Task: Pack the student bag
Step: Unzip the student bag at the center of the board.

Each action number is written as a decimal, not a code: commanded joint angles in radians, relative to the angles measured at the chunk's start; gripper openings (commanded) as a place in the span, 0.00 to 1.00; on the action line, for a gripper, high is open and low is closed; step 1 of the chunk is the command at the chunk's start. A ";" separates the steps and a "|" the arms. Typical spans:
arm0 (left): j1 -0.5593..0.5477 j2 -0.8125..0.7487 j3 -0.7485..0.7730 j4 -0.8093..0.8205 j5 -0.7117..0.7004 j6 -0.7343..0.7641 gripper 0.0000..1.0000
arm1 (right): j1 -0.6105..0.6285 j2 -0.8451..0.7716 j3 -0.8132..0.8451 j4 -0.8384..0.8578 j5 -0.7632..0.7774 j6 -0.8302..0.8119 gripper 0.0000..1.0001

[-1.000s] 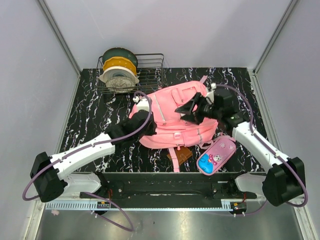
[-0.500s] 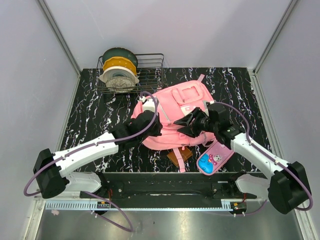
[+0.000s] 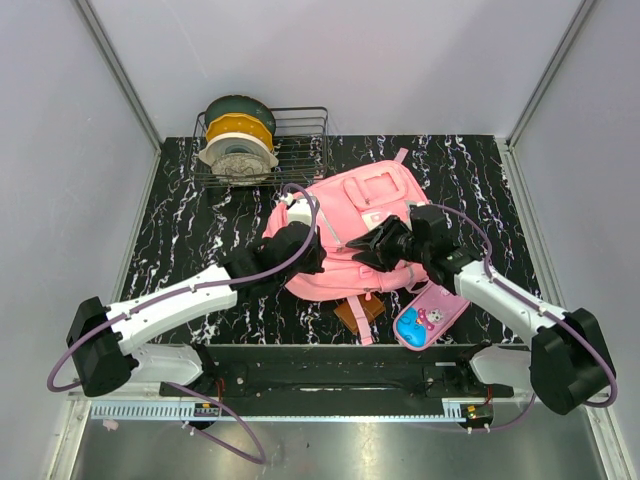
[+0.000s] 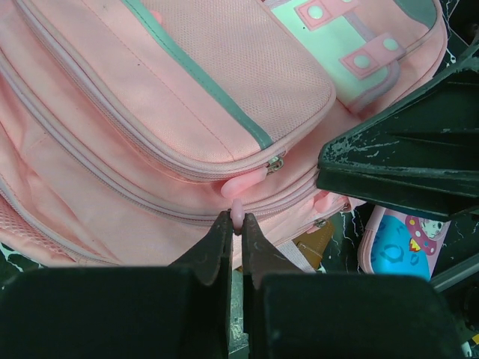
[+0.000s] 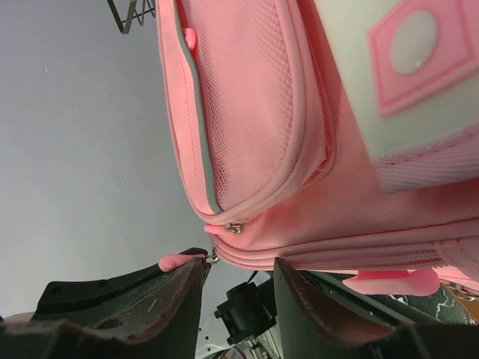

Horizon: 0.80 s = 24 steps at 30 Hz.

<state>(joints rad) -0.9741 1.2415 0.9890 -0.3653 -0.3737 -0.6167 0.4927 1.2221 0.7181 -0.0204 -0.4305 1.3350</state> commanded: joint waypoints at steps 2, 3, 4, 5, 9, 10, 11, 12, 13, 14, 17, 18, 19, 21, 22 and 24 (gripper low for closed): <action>-0.011 -0.011 0.074 0.118 0.006 0.009 0.00 | 0.014 -0.058 0.008 -0.047 0.022 -0.042 0.47; -0.011 -0.011 0.076 0.117 0.002 0.011 0.00 | 0.014 -0.076 -0.009 -0.050 0.021 -0.037 0.47; -0.009 -0.011 0.076 0.117 -0.001 0.014 0.00 | 0.015 -0.082 -0.017 -0.052 0.016 -0.036 0.47; -0.009 -0.011 0.077 0.117 -0.005 0.018 0.00 | 0.015 -0.087 -0.022 -0.062 0.019 -0.036 0.47; -0.009 -0.014 0.080 0.118 -0.001 0.017 0.00 | 0.014 -0.092 -0.058 -0.026 0.032 -0.022 0.47; -0.009 -0.014 0.080 0.118 0.001 0.017 0.00 | 0.015 -0.085 -0.059 -0.013 0.030 -0.020 0.46; -0.011 -0.017 0.080 0.118 0.002 0.017 0.00 | 0.015 -0.067 -0.055 0.003 0.033 -0.019 0.47; -0.009 -0.017 0.077 0.120 0.002 0.017 0.00 | 0.015 -0.058 -0.052 0.011 0.033 -0.017 0.46; -0.009 -0.019 0.077 0.121 0.004 0.017 0.00 | 0.015 -0.046 -0.048 0.011 0.039 -0.017 0.46; -0.011 -0.023 0.076 0.124 0.009 0.018 0.00 | 0.017 -0.027 -0.045 0.045 0.044 -0.017 0.46; -0.009 -0.033 0.068 0.131 0.015 0.021 0.00 | 0.014 0.011 -0.036 0.107 0.062 -0.010 0.43; -0.011 -0.031 0.066 0.129 0.015 0.025 0.00 | 0.014 0.017 -0.026 0.118 0.061 -0.010 0.42; -0.009 -0.033 0.063 0.128 0.015 0.025 0.00 | 0.015 0.022 -0.017 0.123 0.064 -0.014 0.41; -0.011 -0.039 0.053 0.127 0.013 0.021 0.00 | 0.012 0.025 0.000 0.126 0.064 -0.020 0.34; -0.011 -0.042 0.050 0.127 0.012 0.018 0.00 | 0.014 0.021 0.000 0.125 0.075 -0.023 0.33; -0.011 -0.045 0.039 0.127 0.012 0.017 0.00 | 0.014 -0.002 -0.006 0.114 0.088 -0.025 0.30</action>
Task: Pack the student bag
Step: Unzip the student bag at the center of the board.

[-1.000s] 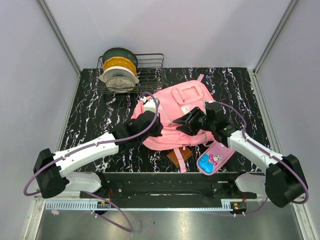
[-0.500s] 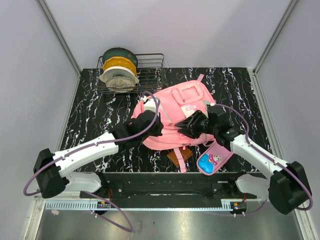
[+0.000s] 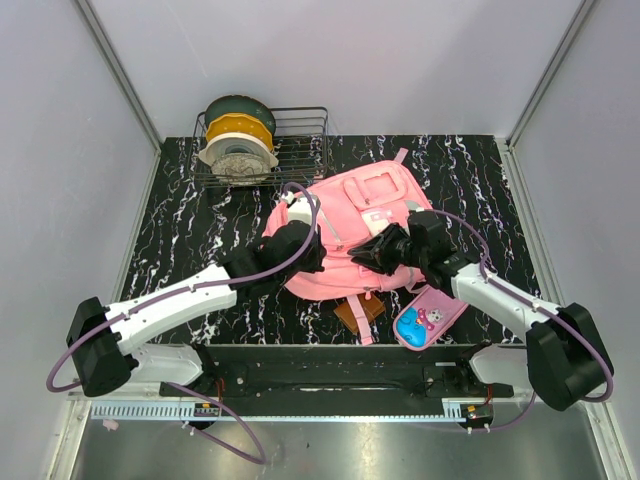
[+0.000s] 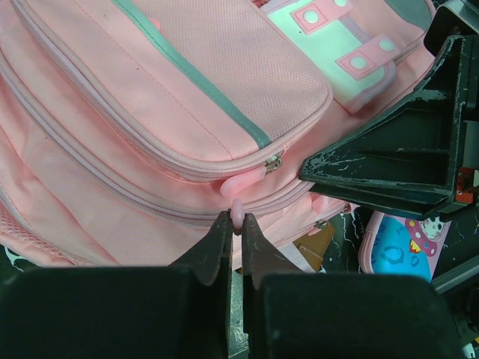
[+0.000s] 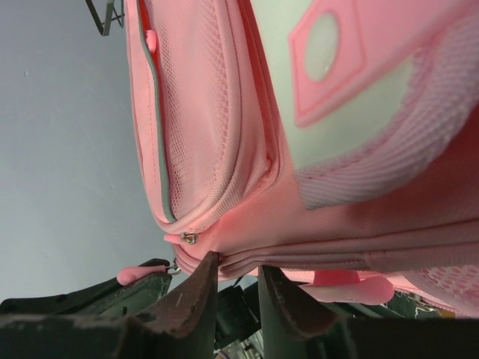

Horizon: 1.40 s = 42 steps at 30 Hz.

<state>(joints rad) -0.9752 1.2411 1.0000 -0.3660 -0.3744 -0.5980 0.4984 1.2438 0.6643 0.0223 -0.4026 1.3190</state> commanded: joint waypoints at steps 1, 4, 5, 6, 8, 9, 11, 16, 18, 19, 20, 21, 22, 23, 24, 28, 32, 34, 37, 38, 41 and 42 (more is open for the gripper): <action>-0.008 -0.045 0.026 0.130 0.012 0.000 0.00 | 0.008 -0.030 0.044 0.071 0.071 -0.010 0.29; -0.008 -0.046 0.020 0.130 0.015 -0.002 0.00 | 0.006 -0.044 0.032 0.067 0.082 -0.007 0.16; -0.008 -0.046 0.020 0.130 0.022 0.001 0.00 | 0.006 -0.038 0.034 0.067 0.084 -0.007 0.12; -0.008 -0.045 0.019 0.133 0.026 0.003 0.00 | 0.006 -0.035 0.034 0.067 0.085 -0.006 0.12; -0.011 -0.046 0.011 0.144 0.043 0.012 0.00 | 0.006 -0.024 0.034 0.080 0.085 -0.006 0.00; -0.010 -0.048 0.009 0.145 0.046 0.014 0.00 | 0.005 -0.023 0.041 0.080 0.088 -0.013 0.00; -0.010 -0.054 0.003 0.153 0.051 0.020 0.00 | 0.005 -0.021 0.049 0.077 0.099 -0.027 0.00; -0.010 -0.074 -0.003 0.112 -0.062 0.026 0.00 | -0.026 -0.082 0.129 -0.131 0.209 -0.182 0.00; -0.007 -0.092 -0.023 0.087 -0.110 0.027 0.00 | -0.102 -0.135 0.112 -0.148 0.203 -0.199 0.00; -0.003 -0.097 -0.034 0.081 -0.141 0.023 0.00 | -0.141 -0.148 0.103 -0.148 0.165 -0.201 0.00; 0.004 -0.107 -0.056 0.076 -0.146 0.020 0.00 | -0.173 -0.165 0.094 -0.148 0.144 -0.204 0.00; 0.012 -0.114 -0.069 0.076 -0.144 0.017 0.00 | -0.225 -0.165 0.093 -0.151 0.124 -0.219 0.00; 0.023 -0.115 -0.080 0.078 -0.141 0.011 0.00 | -0.237 -0.165 0.096 -0.153 0.092 -0.225 0.00; 0.026 -0.120 -0.098 0.081 -0.141 0.010 0.00 | -0.247 -0.158 0.104 -0.156 0.082 -0.242 0.00; 0.027 -0.121 -0.106 0.079 -0.144 0.009 0.00 | -0.254 -0.155 0.109 -0.157 0.079 -0.247 0.00; 0.085 -0.134 -0.146 0.062 -0.170 -0.006 0.00 | -0.293 -0.145 0.121 -0.176 0.073 -0.262 0.00; 0.226 -0.157 -0.224 0.111 -0.106 -0.002 0.00 | -0.377 -0.158 0.124 -0.182 0.041 -0.273 0.00; 0.283 -0.161 -0.245 0.134 -0.095 0.018 0.00 | -0.423 -0.153 0.135 -0.185 0.012 -0.277 0.00; 0.337 -0.122 -0.227 0.140 -0.089 0.021 0.00 | -0.448 -0.127 0.173 -0.186 -0.018 -0.300 0.00; 0.346 -0.106 -0.225 0.150 -0.084 0.020 0.00 | -0.458 -0.112 0.190 -0.186 -0.024 -0.306 0.00; 0.380 -0.040 -0.215 0.185 -0.063 0.004 0.00 | -0.477 -0.083 0.224 -0.188 -0.053 -0.319 0.00; 0.401 -0.026 -0.209 0.190 -0.054 0.001 0.00 | -0.481 -0.080 0.231 -0.188 -0.068 -0.320 0.00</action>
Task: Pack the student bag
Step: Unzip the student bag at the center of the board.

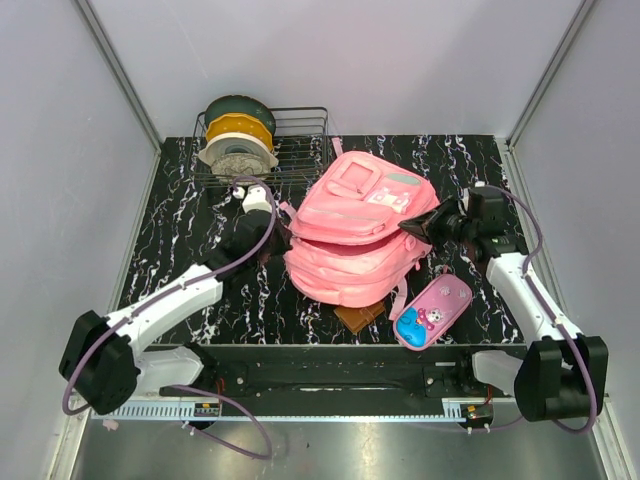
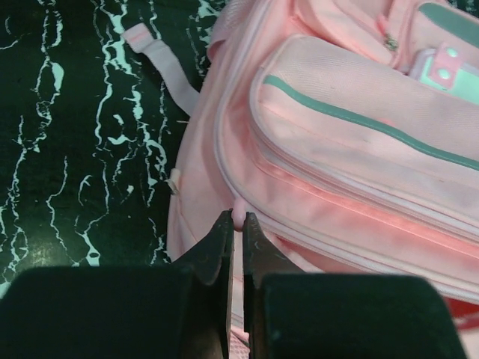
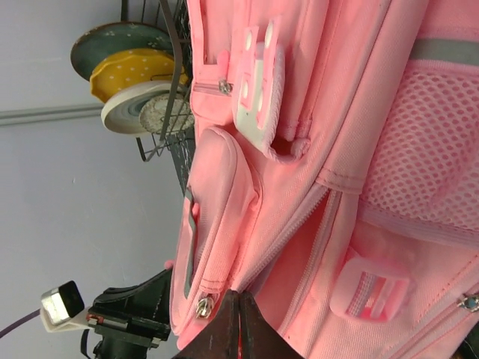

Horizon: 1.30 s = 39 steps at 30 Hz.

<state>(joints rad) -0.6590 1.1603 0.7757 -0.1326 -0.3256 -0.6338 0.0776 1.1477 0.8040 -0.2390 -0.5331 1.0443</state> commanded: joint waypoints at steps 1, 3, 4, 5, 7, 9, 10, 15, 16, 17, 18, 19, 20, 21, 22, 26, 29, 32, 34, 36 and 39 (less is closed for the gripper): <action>0.090 0.071 0.028 -0.027 -0.083 0.046 0.00 | -0.064 0.026 0.098 0.075 0.055 -0.050 0.00; 0.090 0.081 0.043 -0.012 -0.066 0.069 0.00 | -0.065 0.041 0.124 0.073 0.021 -0.064 0.00; 0.091 0.082 0.056 0.004 -0.035 0.091 0.02 | -0.065 0.056 0.127 0.078 0.010 -0.064 0.00; 0.090 0.081 0.062 0.005 -0.018 0.101 0.09 | -0.065 0.061 0.129 0.081 0.001 -0.066 0.00; 0.087 0.052 0.080 0.008 0.044 0.153 0.33 | -0.065 0.073 0.126 0.087 -0.010 -0.064 0.00; 0.069 0.009 0.080 0.016 0.084 0.190 0.63 | -0.065 0.084 0.126 0.099 -0.036 -0.064 0.00; 0.062 -0.049 0.068 0.048 0.104 0.209 0.69 | -0.065 0.092 0.115 0.109 -0.041 -0.055 0.00; 0.036 -0.139 0.079 0.120 0.439 0.392 0.99 | -0.065 0.121 0.132 0.113 -0.060 -0.079 0.00; 0.023 -0.130 0.118 0.110 0.473 0.425 0.99 | -0.065 0.139 0.152 0.106 -0.065 -0.090 0.00; 0.006 -0.116 0.135 0.110 0.505 0.466 0.99 | -0.065 0.147 0.159 0.101 -0.070 -0.108 0.00; -0.037 -0.073 0.157 0.102 0.529 0.546 0.99 | -0.065 0.152 0.167 0.095 -0.080 -0.115 0.00; -0.057 -0.047 0.206 0.072 0.552 0.589 0.99 | -0.065 0.164 0.185 0.086 -0.084 -0.125 0.00; -0.083 -0.016 0.230 0.062 0.585 0.626 0.99 | -0.065 0.168 0.196 0.076 -0.088 -0.147 0.00; -0.096 0.042 0.270 0.051 0.636 0.701 0.99 | -0.065 0.173 0.202 0.067 -0.100 -0.155 0.00; -0.114 0.071 0.286 0.053 0.637 0.730 0.99 | -0.065 0.175 0.216 0.064 -0.103 -0.167 0.00; -0.223 0.177 0.353 0.056 0.611 0.871 0.99 | -0.065 0.167 0.238 0.040 -0.103 -0.182 0.00; -0.248 0.245 0.398 0.050 0.603 0.908 0.99 | -0.065 0.161 0.248 0.033 -0.111 -0.185 0.00; -0.267 0.280 0.418 0.045 0.597 0.921 0.99 | -0.065 0.158 0.259 0.033 -0.120 -0.181 0.00; -0.277 0.305 0.424 0.050 0.559 0.936 0.99 | -0.065 0.155 0.264 0.033 -0.120 -0.179 0.00; -0.283 0.335 0.433 0.051 0.492 0.951 0.99 | -0.065 0.149 0.265 0.035 -0.126 -0.176 0.00; -0.283 0.364 0.457 0.050 0.406 0.951 0.99 | -0.065 0.138 0.268 0.030 -0.133 -0.173 0.00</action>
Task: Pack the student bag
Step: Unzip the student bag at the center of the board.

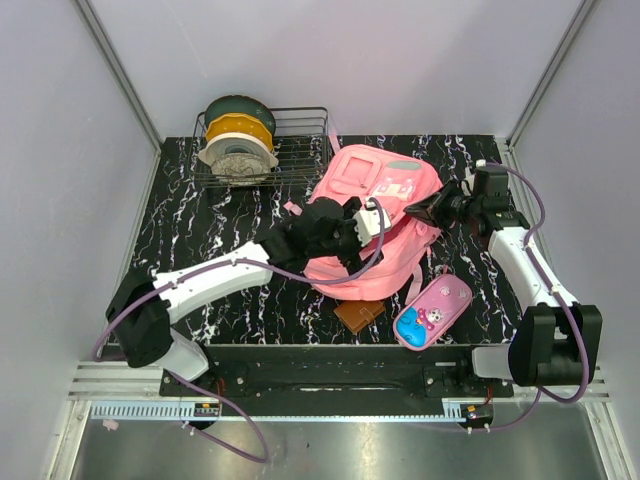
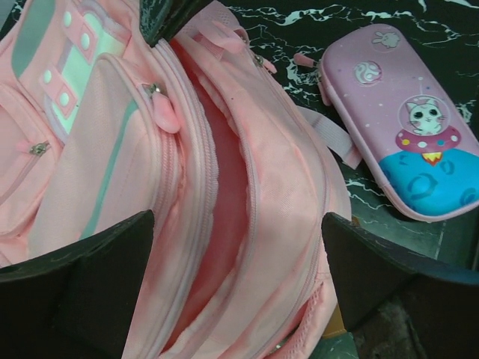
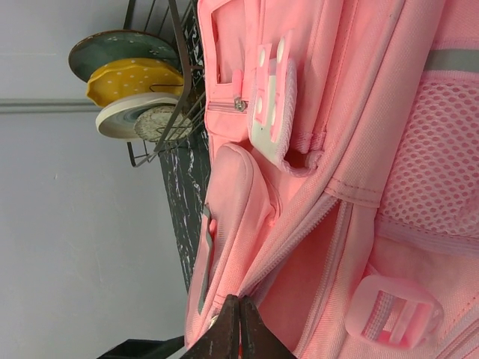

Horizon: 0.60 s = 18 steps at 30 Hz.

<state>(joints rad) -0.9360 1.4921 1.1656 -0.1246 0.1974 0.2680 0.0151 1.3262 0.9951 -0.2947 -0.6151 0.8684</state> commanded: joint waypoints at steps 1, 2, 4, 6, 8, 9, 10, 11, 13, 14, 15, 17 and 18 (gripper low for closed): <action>-0.006 0.034 0.072 0.037 -0.131 0.051 0.98 | -0.003 -0.047 0.077 0.083 -0.049 0.001 0.00; -0.006 0.036 0.078 0.039 -0.138 0.048 0.96 | -0.004 -0.048 0.076 0.078 -0.046 -0.002 0.00; -0.004 0.037 0.086 0.049 -0.144 0.045 0.84 | -0.004 -0.053 0.071 0.071 -0.043 -0.008 0.00; -0.004 0.040 0.088 0.062 -0.154 0.027 0.75 | -0.003 -0.056 0.065 0.068 -0.043 -0.006 0.00; -0.001 0.057 0.095 0.062 -0.173 0.001 0.63 | -0.003 -0.059 0.060 0.069 -0.046 -0.005 0.00; 0.002 0.066 0.112 0.040 -0.170 -0.004 0.63 | -0.003 -0.065 0.056 0.068 -0.044 -0.003 0.00; 0.006 0.075 0.123 0.028 -0.162 -0.004 0.63 | -0.003 -0.068 0.056 0.068 -0.044 -0.002 0.00; 0.008 0.092 0.140 0.017 -0.159 -0.010 0.61 | -0.003 -0.071 0.056 0.066 -0.046 -0.002 0.00; 0.011 0.106 0.149 0.008 -0.170 -0.015 0.55 | -0.003 -0.081 0.054 0.065 -0.048 -0.005 0.00; 0.014 0.118 0.158 0.006 -0.177 -0.018 0.46 | -0.004 -0.084 0.054 0.059 -0.051 -0.006 0.00; 0.013 0.125 0.164 -0.003 -0.184 -0.015 0.38 | -0.003 -0.088 0.053 0.055 -0.051 -0.009 0.00; 0.014 0.141 0.181 -0.015 -0.196 -0.013 0.21 | -0.003 -0.094 0.051 0.046 -0.052 -0.012 0.00; 0.014 0.146 0.184 -0.029 -0.228 -0.012 0.09 | -0.004 -0.100 0.047 0.045 -0.052 -0.014 0.00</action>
<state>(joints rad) -0.9310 1.6077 1.2869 -0.1432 0.0521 0.2581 0.0128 1.3041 0.9951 -0.3218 -0.6075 0.8608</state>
